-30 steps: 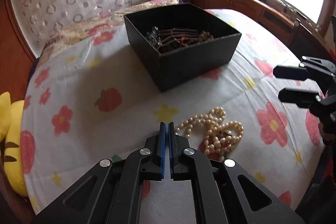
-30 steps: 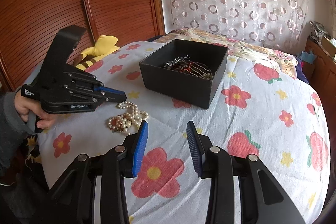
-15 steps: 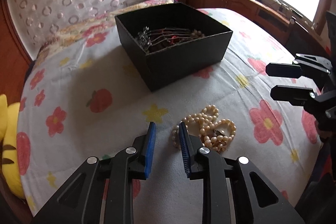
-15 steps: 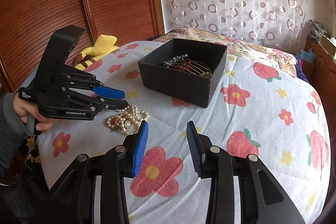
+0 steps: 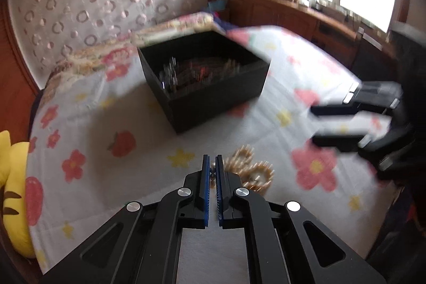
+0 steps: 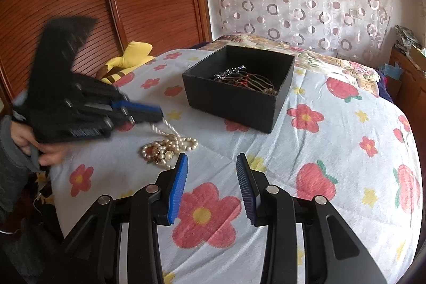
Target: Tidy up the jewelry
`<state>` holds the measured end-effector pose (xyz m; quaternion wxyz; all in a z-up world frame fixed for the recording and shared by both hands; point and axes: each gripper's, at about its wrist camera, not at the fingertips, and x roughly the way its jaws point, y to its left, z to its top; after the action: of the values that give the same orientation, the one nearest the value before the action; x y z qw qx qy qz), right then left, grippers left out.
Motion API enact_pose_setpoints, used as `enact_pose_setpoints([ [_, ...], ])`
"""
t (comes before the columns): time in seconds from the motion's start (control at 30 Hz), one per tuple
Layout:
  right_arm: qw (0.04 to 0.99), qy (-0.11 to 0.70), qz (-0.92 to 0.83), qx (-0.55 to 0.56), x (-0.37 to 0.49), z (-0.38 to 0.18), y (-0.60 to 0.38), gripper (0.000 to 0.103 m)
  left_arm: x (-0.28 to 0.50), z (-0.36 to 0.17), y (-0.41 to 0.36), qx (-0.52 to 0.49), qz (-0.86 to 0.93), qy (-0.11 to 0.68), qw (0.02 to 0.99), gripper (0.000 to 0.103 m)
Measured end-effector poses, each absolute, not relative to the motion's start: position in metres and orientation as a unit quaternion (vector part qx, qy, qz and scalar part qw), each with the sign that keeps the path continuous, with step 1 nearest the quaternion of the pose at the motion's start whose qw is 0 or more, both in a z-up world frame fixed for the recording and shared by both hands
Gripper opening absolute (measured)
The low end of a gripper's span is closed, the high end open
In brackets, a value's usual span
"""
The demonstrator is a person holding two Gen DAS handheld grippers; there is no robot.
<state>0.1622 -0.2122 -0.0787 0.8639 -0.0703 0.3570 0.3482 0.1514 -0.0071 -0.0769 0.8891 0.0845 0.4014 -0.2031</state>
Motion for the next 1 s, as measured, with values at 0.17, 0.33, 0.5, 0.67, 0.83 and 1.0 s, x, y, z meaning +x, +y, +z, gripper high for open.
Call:
enact_pose_setpoints([
  [0.17, 0.861, 0.358, 0.355, -0.07, 0.16, -0.08, -0.207, 0.041, 0.133, -0.026, -0.004, 0.061, -0.206, 0.345, 0.913, 0.003],
  [0.33, 0.852, 0.365, 0.366, -0.082, 0.157, -0.084, -0.192, 0.041, 0.119, 0.015, 0.003, 0.049, -0.204, 0.301, 0.93, 0.003],
  [0.5, 0.841, 0.372, 0.381, -0.097, 0.155, -0.088, -0.171, 0.041, 0.112, 0.04, 0.009, 0.048, -0.201, 0.275, 0.939, 0.003],
  [0.67, 0.833, 0.378, 0.394, -0.095, 0.163, -0.086, -0.154, 0.041, 0.11, 0.056, 0.02, 0.046, -0.185, 0.258, 0.947, 0.003],
  [0.83, 0.829, 0.383, 0.394, -0.104, 0.168, -0.091, -0.142, 0.041, 0.105, 0.067, 0.04, 0.043, -0.163, 0.247, 0.954, 0.003],
  [1.0, 0.825, 0.396, 0.385, -0.12, 0.173, -0.096, -0.135, 0.041, 0.103, 0.072, 0.058, 0.041, -0.144, 0.243, 0.959, 0.003],
])
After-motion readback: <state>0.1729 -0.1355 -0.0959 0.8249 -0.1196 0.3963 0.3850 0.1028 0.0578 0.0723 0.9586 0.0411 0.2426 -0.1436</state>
